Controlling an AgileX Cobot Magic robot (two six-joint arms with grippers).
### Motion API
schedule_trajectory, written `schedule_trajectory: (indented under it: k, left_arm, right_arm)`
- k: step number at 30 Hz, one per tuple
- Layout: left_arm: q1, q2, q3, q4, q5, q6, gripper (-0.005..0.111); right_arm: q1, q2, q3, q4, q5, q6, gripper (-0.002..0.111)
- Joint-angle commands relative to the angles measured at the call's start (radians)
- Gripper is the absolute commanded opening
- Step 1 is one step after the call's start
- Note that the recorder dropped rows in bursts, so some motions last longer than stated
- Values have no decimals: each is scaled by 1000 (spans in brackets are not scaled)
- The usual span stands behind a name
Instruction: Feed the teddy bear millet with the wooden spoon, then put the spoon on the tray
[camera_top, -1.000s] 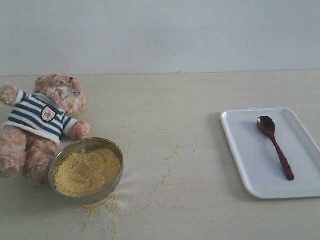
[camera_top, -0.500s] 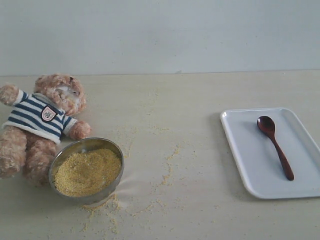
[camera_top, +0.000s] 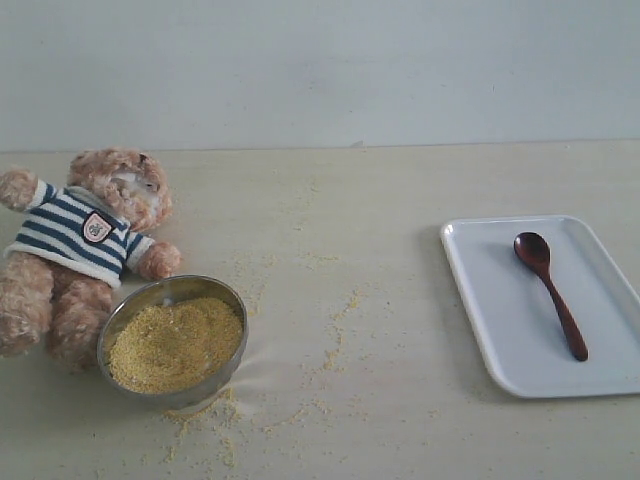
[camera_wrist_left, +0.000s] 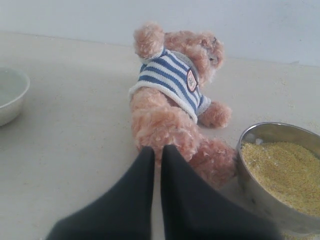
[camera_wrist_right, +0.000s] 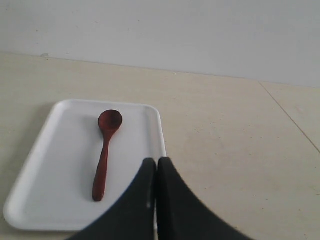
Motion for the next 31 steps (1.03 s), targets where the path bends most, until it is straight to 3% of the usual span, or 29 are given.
schedule_trajectory:
  k: [1, 31]
  left_arm:
    - [-6, -2, 4, 4, -9, -2, 5]
    - [-6, -2, 4, 4, -9, -2, 5]
  right_arm:
    - [1, -4, -1, -2, -11, 2, 0]
    - [1, -4, -1, -2, -24, 2, 0]
